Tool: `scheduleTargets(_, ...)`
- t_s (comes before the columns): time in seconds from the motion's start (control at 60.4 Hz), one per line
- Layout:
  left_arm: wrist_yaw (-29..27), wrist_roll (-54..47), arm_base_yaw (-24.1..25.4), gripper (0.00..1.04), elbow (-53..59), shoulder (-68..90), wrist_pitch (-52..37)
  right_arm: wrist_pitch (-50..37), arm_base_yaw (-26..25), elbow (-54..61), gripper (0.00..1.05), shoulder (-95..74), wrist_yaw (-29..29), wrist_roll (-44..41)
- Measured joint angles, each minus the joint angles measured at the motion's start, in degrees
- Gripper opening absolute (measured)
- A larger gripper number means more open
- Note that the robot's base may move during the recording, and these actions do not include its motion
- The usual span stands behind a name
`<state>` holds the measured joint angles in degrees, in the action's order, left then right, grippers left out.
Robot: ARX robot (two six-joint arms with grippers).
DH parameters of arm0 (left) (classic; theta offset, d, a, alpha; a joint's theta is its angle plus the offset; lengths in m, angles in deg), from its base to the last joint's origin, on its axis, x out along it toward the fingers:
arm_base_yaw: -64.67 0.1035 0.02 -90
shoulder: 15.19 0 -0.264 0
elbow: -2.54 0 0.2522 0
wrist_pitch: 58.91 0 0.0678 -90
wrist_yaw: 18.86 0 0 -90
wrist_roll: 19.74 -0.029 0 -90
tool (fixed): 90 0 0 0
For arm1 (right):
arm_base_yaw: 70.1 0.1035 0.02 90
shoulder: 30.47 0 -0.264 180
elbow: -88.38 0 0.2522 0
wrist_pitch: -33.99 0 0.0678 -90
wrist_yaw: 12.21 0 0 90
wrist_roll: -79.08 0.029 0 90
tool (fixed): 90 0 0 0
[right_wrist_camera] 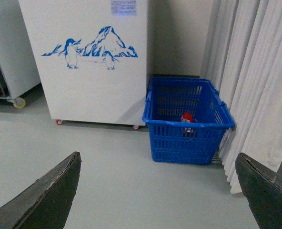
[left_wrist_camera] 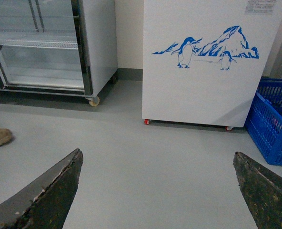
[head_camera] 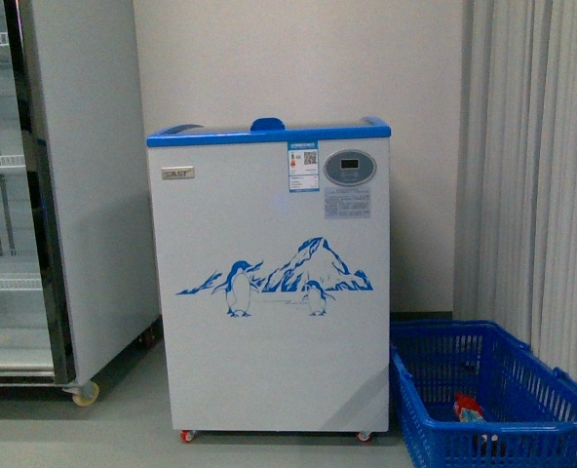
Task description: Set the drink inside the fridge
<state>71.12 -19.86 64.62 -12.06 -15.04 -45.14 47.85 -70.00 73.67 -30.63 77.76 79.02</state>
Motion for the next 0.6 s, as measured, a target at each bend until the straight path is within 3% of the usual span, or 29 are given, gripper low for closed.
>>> scheduleTargets(0.596, 0.0, 0.0, 0.0, 0.97, 0.0, 0.0, 0.0, 0.0, 0.0, 0.0, 0.97, 0.0, 0.0, 0.0)
